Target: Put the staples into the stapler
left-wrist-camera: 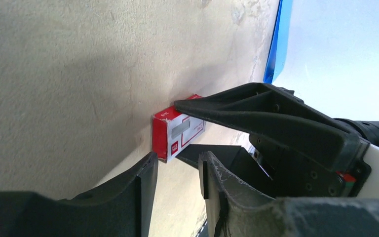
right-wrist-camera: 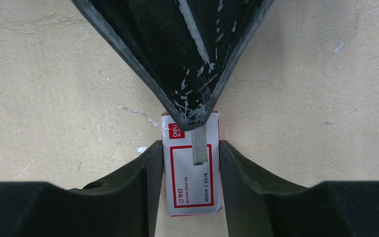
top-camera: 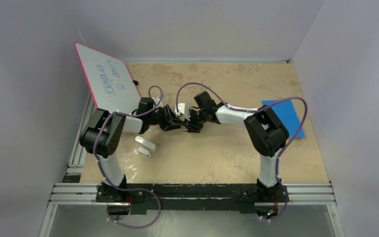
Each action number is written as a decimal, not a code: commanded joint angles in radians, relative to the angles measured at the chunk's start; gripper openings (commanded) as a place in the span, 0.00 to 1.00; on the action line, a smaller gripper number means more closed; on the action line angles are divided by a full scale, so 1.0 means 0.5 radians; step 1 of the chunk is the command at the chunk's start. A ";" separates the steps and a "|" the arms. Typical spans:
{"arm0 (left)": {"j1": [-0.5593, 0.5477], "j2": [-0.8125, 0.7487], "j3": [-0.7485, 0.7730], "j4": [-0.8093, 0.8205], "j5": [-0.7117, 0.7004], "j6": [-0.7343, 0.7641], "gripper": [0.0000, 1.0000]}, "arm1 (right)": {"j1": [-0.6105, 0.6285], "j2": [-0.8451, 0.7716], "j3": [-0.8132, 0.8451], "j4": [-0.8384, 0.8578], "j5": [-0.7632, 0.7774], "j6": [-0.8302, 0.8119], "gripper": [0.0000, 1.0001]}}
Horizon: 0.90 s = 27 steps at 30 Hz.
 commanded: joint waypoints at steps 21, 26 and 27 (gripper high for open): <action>-0.115 0.227 0.162 0.175 0.091 0.007 0.22 | 0.074 -0.017 0.024 0.188 -0.012 0.127 0.44; -0.115 0.224 0.146 0.164 0.079 -0.010 0.22 | 0.108 -0.021 0.009 0.250 0.003 0.152 0.44; -0.115 0.228 0.145 0.162 0.081 -0.013 0.22 | 0.111 -0.018 0.011 0.256 0.011 0.156 0.44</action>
